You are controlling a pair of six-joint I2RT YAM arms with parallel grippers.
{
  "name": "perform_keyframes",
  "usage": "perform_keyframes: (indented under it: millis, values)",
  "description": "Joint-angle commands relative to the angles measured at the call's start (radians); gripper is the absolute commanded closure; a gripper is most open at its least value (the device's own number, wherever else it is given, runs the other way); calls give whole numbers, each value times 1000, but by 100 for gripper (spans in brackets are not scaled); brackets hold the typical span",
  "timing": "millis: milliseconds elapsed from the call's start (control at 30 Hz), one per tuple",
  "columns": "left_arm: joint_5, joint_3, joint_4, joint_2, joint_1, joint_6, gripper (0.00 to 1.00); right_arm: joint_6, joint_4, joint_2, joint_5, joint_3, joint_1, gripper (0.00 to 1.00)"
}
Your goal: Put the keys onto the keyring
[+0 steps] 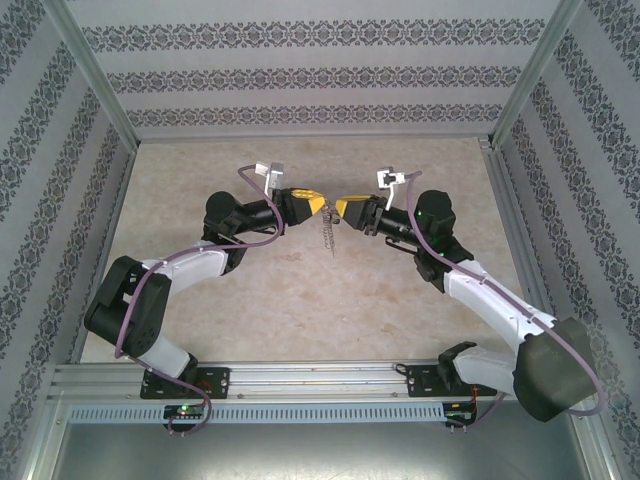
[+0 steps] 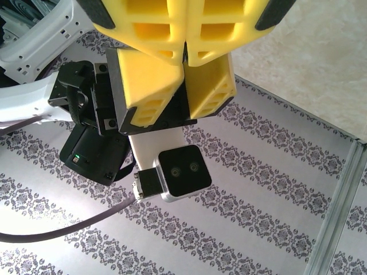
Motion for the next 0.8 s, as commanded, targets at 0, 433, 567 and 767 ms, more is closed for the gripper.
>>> perform_keyframes:
  millis: [0, 433, 567, 767]
  values:
    - [18, 32, 73, 4, -15, -8, 100, 10, 62, 14, -36, 32, 19, 68]
    - [17, 29, 73, -2, -16, -1, 100, 8, 64, -4, -31, -25, 27, 84]
    - [16, 30, 76, -3, -16, -3, 100, 11, 63, -2, -35, -26, 28, 95]
    - [16, 30, 76, -5, -16, -4, 100, 14, 69, 10, -42, -19, 32, 100]
